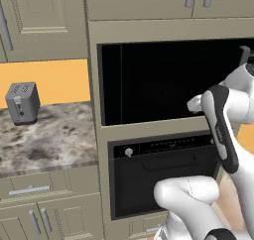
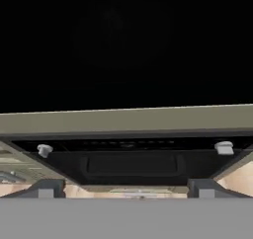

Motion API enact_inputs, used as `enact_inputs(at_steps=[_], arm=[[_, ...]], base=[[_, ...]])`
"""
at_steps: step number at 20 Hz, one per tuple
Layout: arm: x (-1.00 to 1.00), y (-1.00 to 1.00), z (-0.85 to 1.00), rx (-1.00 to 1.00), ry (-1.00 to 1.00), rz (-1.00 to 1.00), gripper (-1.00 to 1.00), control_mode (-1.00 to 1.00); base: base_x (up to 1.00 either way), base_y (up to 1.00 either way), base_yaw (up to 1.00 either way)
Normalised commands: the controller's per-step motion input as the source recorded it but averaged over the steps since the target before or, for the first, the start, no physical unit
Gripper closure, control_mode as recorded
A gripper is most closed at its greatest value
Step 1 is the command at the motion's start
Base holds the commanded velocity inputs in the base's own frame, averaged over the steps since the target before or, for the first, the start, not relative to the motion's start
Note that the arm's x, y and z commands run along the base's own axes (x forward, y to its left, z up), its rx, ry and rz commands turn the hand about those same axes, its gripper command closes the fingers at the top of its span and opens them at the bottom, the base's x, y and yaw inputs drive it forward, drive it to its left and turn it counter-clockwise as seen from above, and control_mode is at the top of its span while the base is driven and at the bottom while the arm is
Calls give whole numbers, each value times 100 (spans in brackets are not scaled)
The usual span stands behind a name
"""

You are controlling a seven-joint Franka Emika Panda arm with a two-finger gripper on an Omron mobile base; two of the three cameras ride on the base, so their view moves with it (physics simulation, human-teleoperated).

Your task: Open the microwave door.

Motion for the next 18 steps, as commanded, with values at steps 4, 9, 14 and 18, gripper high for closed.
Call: enact_inputs(at_steps=[4, 9, 14, 18], arm=[[-29, -61, 22, 0, 0, 0, -100, -100], [-18, -70, 30, -1, 0, 0, -100, -100], [-1, -73, 18, -1, 0, -2, -100, -100], [6, -57, 1, -1, 0, 0, -100, -100]], base=[[0, 0, 0], [0, 0, 0], [0, 0, 0], [0, 0, 0]])
